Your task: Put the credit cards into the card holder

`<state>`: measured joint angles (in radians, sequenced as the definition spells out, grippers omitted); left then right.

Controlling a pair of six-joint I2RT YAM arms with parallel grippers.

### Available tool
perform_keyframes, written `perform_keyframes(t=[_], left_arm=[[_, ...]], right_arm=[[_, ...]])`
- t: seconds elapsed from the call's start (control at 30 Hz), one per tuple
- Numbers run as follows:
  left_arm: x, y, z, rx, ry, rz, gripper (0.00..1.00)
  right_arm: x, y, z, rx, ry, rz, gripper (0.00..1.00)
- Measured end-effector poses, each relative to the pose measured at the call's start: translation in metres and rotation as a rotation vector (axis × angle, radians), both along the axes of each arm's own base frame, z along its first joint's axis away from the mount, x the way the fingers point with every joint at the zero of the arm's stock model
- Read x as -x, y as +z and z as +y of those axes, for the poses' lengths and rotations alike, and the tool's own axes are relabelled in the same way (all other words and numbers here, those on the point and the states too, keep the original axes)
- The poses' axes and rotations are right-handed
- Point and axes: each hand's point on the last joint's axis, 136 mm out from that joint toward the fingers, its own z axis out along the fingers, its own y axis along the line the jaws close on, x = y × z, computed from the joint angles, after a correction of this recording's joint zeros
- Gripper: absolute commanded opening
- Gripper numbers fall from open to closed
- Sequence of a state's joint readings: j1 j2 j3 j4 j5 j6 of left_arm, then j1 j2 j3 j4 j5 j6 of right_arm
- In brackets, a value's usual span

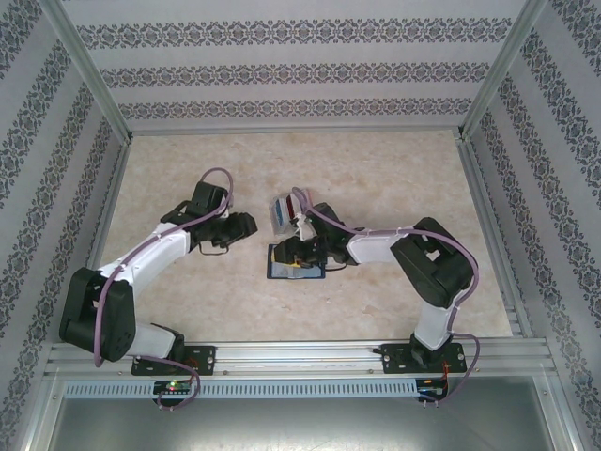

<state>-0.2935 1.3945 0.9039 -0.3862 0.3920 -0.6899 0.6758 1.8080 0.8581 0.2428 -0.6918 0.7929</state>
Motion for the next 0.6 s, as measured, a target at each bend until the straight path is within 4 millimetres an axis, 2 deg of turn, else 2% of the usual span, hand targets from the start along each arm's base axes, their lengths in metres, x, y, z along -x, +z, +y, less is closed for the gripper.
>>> perform_keyframes(t=[0.1,0.2,0.23,0.27,0.4,0.6], left_arm=[[-0.018,0.018,-0.008,0.012,-0.007,-0.041,0.54],[-0.037,0.033,-0.027,0.006,-0.035,-0.063,0.54],[-0.045,0.037,-0.036,-0.001,-0.048,-0.069,0.54],[-0.052,0.041,-0.047,-0.006,-0.064,-0.077,0.54],[-0.072,0.047,-0.085,-0.043,-0.111,-0.087,0.55],[-0.089,0.031,-0.129,-0.198,-0.138,-0.056,0.58]], right_arm=[[-0.011,0.023,-0.022,-0.011,-0.041,-0.064,0.61],[-0.034,0.056,-0.057,-0.025,-0.128,-0.179,0.76],[-0.043,0.065,-0.071,-0.016,-0.169,-0.218,0.84],[-0.052,0.074,-0.088,0.004,-0.217,-0.257,0.98],[-0.077,0.085,-0.138,0.111,-0.344,-0.361,0.98],[-0.093,0.067,-0.196,0.289,-0.468,-0.369,0.98]])
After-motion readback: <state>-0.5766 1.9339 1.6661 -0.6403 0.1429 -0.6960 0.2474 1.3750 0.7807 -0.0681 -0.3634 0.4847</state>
